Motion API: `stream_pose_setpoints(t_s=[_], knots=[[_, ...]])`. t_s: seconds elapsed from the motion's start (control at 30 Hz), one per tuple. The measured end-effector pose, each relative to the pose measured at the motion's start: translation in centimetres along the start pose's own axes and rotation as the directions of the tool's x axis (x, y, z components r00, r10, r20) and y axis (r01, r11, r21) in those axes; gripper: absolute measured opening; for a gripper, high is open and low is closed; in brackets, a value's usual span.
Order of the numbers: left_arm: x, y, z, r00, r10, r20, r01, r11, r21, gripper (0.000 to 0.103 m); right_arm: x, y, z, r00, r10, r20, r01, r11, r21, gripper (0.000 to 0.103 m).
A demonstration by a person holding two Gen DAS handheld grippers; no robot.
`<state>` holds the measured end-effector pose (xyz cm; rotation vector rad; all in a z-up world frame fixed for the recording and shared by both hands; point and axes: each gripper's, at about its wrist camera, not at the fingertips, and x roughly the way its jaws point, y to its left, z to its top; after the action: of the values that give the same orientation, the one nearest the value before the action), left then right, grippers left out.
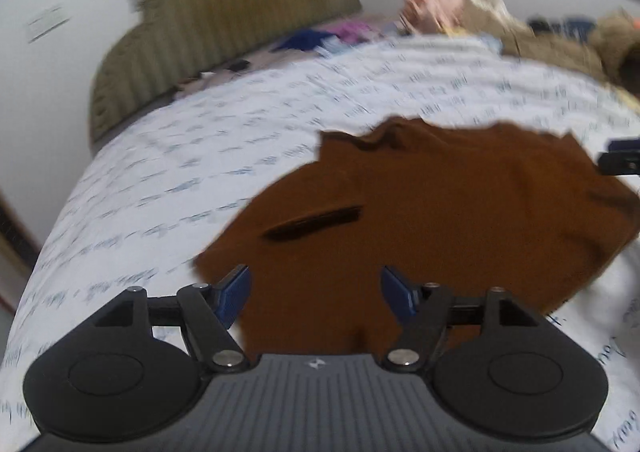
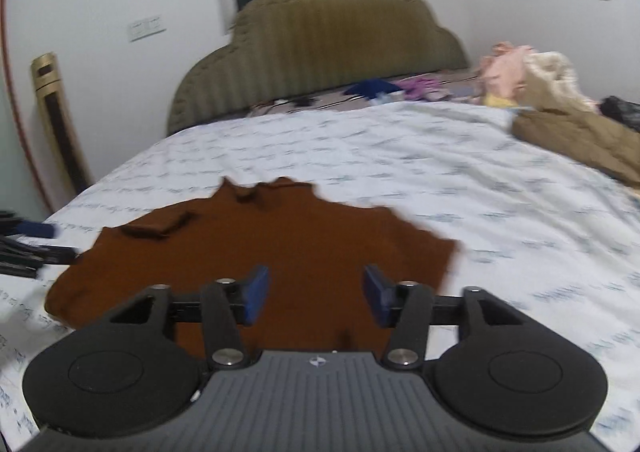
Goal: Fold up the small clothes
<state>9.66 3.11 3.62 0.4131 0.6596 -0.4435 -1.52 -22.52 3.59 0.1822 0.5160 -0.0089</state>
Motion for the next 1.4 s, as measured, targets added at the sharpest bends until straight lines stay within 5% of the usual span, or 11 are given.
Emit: stream_pose_setpoints(t_s=[0.17, 0.23, 0.33, 0.4, 0.5, 0.77, 0.93, 1.4], knots=[[6.1, -2.3, 1.8, 0.995, 0.041, -0.088, -0.035, 0.997, 0.069, 0.072, 4.4, 2.0, -0.1, 0.994, 0.082, -0.069, -0.078, 0.995, 0.066, 0.060], [8.4, -1.8, 2.8, 0.987, 0.129, -0.098, -0.124, 0.991, 0.050, 0.073, 4.8, 2.5, -0.6, 0.992, 0.103, -0.073, -0.097, 0.992, 0.086, 0.065], [10.5, 0.6, 4.5, 0.950, 0.295, -0.107, -0.300, 0.953, -0.039, 0.072, 4.8, 3.3, -1.3, 0.991, 0.102, -0.088, -0.094, 0.992, 0.081, 0.069], [10.6, 2.5, 5.1, 0.934, 0.334, -0.125, -0.349, 0.930, -0.120, 0.071, 4.8, 3.6, -1.7, 0.991, 0.092, -0.094, -0.086, 0.994, 0.066, 0.071], [9.0, 4.0, 4.6, 0.955, 0.271, -0.116, -0.290, 0.936, -0.200, 0.071, 4.6, 3.9, -2.0, 0.993, 0.078, -0.086, -0.075, 0.996, 0.039, 0.080], [5.9, 1.7, 1.1, 0.974, 0.200, -0.106, -0.220, 0.947, -0.235, 0.071, 5.3, 4.9, -3.0, 0.995, 0.037, -0.097, -0.040, 0.999, -0.026, 0.093], [6.7, -0.5, -1.4, 0.970, 0.210, -0.122, -0.234, 0.943, -0.236, 0.071, 6.0, 6.3, -4.5, 0.994, -0.028, -0.106, 0.014, 0.992, -0.127, 0.100], [5.8, -1.3, -4.3, 0.964, 0.257, -0.063, -0.264, 0.914, -0.309, 0.085, 6.6, 6.3, -6.1, 0.995, -0.052, -0.086, 0.039, 0.988, -0.152, 0.103]])
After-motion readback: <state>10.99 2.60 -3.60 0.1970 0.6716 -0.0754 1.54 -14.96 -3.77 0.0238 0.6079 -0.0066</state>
